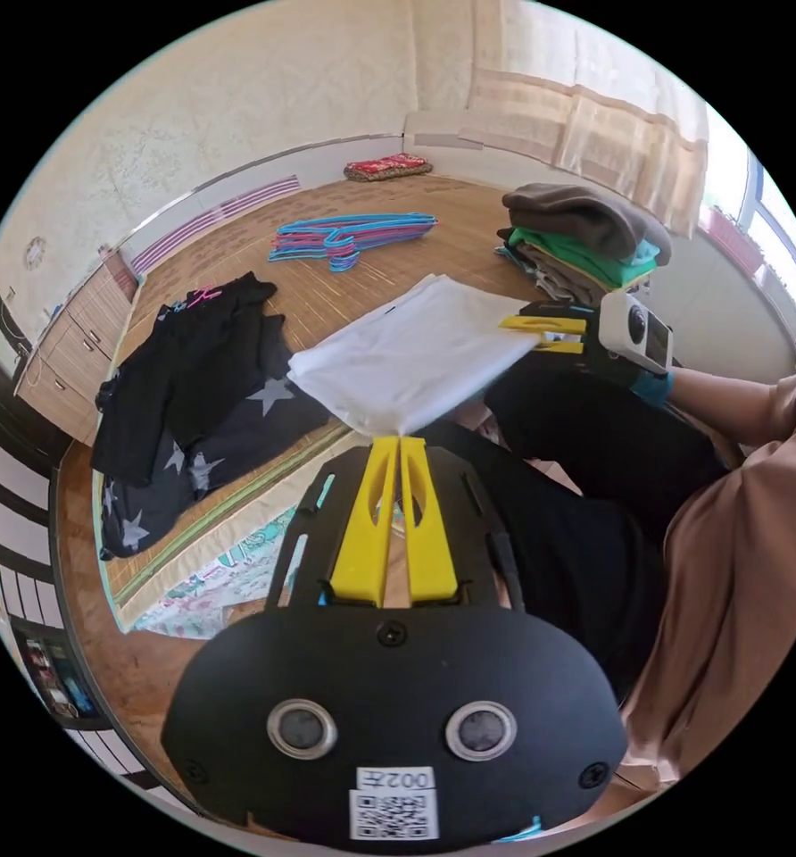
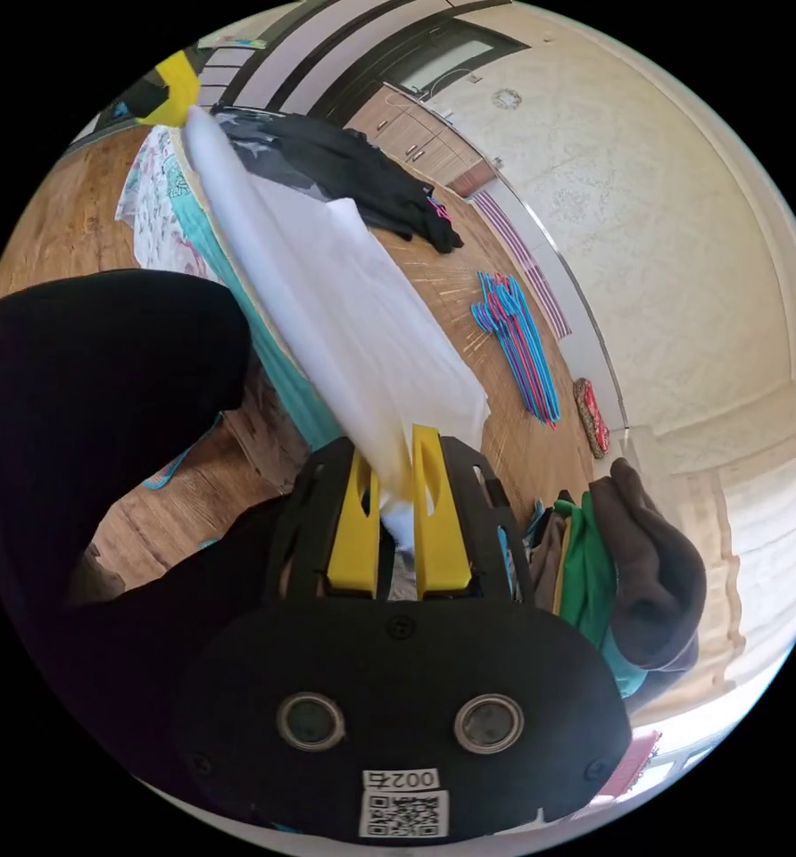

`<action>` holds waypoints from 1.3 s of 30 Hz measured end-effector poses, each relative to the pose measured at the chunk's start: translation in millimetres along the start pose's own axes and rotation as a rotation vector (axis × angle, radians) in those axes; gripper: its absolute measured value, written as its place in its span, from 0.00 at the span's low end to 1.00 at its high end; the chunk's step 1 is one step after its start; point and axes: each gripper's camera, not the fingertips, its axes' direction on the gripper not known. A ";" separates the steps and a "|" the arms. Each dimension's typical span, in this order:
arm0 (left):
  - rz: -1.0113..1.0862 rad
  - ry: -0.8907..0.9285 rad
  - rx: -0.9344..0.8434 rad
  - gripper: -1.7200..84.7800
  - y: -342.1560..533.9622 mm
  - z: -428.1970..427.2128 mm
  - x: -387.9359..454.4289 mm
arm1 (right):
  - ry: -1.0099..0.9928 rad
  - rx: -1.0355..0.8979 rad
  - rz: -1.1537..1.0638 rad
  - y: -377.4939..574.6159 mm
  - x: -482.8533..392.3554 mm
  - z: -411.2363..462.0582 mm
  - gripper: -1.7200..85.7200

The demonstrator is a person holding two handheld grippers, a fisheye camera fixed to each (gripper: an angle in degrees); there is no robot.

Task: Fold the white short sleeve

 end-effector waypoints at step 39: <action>0.109 -0.249 -0.093 0.17 -103.6 70.9 192.3 | -0.184 -0.067 0.051 35.4 67.3 -56.6 0.04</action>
